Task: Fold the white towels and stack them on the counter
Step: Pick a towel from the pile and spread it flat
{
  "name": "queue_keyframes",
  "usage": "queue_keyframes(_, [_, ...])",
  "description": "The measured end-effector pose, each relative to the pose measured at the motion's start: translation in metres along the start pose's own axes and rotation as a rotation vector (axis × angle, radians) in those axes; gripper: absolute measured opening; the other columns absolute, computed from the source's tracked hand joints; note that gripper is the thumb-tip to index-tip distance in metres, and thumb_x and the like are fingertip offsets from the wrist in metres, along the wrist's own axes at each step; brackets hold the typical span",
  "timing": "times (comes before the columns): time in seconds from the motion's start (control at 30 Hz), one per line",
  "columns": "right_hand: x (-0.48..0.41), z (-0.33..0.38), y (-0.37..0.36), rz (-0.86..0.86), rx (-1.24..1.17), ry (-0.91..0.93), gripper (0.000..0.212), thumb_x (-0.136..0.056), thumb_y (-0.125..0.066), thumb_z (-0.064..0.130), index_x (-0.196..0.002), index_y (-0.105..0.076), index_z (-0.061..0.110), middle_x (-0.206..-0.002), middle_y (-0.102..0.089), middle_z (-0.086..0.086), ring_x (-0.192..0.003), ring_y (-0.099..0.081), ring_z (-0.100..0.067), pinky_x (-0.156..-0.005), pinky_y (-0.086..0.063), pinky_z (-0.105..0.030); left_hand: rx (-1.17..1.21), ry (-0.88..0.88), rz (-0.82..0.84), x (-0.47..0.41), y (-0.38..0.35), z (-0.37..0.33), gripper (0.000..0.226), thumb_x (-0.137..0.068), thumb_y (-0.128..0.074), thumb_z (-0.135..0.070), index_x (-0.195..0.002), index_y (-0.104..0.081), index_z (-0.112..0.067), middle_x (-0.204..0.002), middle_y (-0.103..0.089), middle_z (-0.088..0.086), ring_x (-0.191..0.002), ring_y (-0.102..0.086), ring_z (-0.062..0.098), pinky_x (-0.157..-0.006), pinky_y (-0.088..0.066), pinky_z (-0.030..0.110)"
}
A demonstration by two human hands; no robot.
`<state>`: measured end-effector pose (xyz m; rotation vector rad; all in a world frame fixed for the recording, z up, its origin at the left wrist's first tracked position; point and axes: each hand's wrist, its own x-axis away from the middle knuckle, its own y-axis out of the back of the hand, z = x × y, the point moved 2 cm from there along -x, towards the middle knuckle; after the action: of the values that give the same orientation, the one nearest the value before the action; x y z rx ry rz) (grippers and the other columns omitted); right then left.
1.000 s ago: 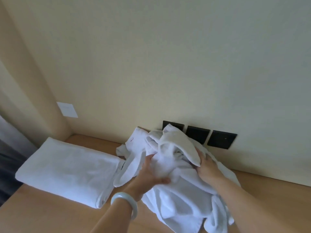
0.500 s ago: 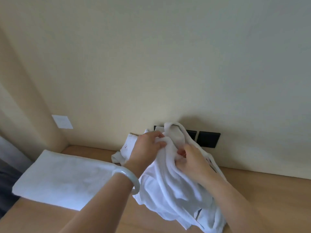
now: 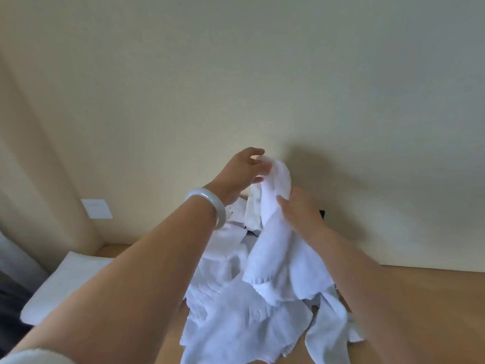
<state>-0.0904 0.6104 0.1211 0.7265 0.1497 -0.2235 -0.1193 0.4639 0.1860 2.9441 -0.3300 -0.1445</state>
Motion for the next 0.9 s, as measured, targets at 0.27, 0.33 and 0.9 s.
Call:
queue_keyframes(0.27, [-0.021, 0.002, 0.069, 0.033, -0.344, -0.004, 0.012, -0.095, -0.057, 0.010, -0.095, -0.057, 0.022, -0.084, -0.060, 0.008, -0.082, -0.059, -0.015, -0.069, -0.045, -0.027, -0.447, 0.210, 0.120, 0.047, 0.019, 0.103, 0.100, -0.081, -0.078, -0.026, -0.155, -0.011, -0.031, -0.153, -0.035, 0.004, -0.133, -0.043, 0.024, -0.100, -0.043, 0.034])
queue_keyframes(0.33, [-0.023, 0.018, 0.089, 0.053, -0.469, 0.034, 0.017, -0.095, -0.056, 0.006, -0.097, -0.061, 0.022, -0.088, -0.065, 0.007, -0.080, -0.062, -0.008, -0.069, -0.047, -0.023, -0.386, 0.165, 0.136, 0.046, 0.010, 0.096, 0.100, -0.081, -0.078, -0.034, -0.155, -0.011, -0.033, -0.152, -0.035, 0.001, -0.134, -0.042, 0.022, -0.100, -0.043, 0.033])
queue_keyframes(0.9, [-0.051, -0.018, 0.046, 0.046, -0.167, -0.294, 0.015, -0.090, -0.059, 0.016, -0.098, -0.049, 0.008, -0.104, -0.063, -0.016, -0.070, -0.066, -0.030, -0.067, -0.056, -0.040, -0.242, 0.445, -0.225, 0.044, 0.039, 0.162, 0.039, -0.091, -0.056, -0.011, -0.129, -0.056, -0.010, -0.107, -0.064, 0.007, -0.095, -0.061, 0.025, -0.087, -0.052, 0.040])
